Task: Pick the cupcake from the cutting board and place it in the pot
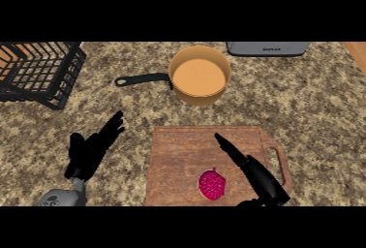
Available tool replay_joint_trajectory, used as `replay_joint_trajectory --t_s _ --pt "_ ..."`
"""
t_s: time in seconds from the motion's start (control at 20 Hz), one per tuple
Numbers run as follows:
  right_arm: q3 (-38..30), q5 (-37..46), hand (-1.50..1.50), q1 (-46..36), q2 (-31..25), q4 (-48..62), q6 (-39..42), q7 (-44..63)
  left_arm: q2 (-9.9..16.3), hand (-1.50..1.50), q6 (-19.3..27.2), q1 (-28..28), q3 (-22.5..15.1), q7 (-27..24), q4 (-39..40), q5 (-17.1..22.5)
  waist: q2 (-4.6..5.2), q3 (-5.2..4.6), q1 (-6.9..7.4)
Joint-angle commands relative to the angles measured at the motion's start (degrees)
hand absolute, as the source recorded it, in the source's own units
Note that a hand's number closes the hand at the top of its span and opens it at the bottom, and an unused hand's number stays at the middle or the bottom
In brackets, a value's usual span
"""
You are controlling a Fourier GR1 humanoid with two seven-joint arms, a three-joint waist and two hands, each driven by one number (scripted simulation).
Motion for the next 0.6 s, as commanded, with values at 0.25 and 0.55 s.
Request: replay_joint_trajectory --t_s 0.25,0.55 --pt "-2.0 -1.8 -1.5 0.5 4.1 11.0 3.7 -7.3 -1.5 0.0 -0.4 -2.0 1.3 0.0 2.7 -2.1 0.07 -0.07 -0.11" --pt "2.5 8.6 1.5 -0.1 4.7 17.1 0.3 -18.4 -2.5 0.0 0.0 0.3 0.7 5.1 -5.1 -1.1 0.02 -0.05 0.08"
